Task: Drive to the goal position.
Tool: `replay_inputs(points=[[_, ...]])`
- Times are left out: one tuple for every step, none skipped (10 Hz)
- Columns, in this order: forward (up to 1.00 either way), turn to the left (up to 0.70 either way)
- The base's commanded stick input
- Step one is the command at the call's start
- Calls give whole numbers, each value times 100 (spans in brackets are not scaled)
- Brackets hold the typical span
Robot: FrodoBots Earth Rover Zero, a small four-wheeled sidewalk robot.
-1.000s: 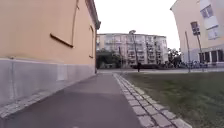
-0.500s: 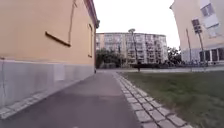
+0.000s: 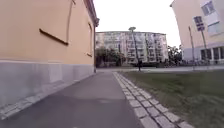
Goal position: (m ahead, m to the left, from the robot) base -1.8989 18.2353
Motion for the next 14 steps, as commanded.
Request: replay_inputs(points=[[45,0],[45,0],[45,0],[45,0],[45,0],[45,0],[45,0],[45,0],[45,0],[45,0],[45,0],[45,0],[45,0],[45,0]])
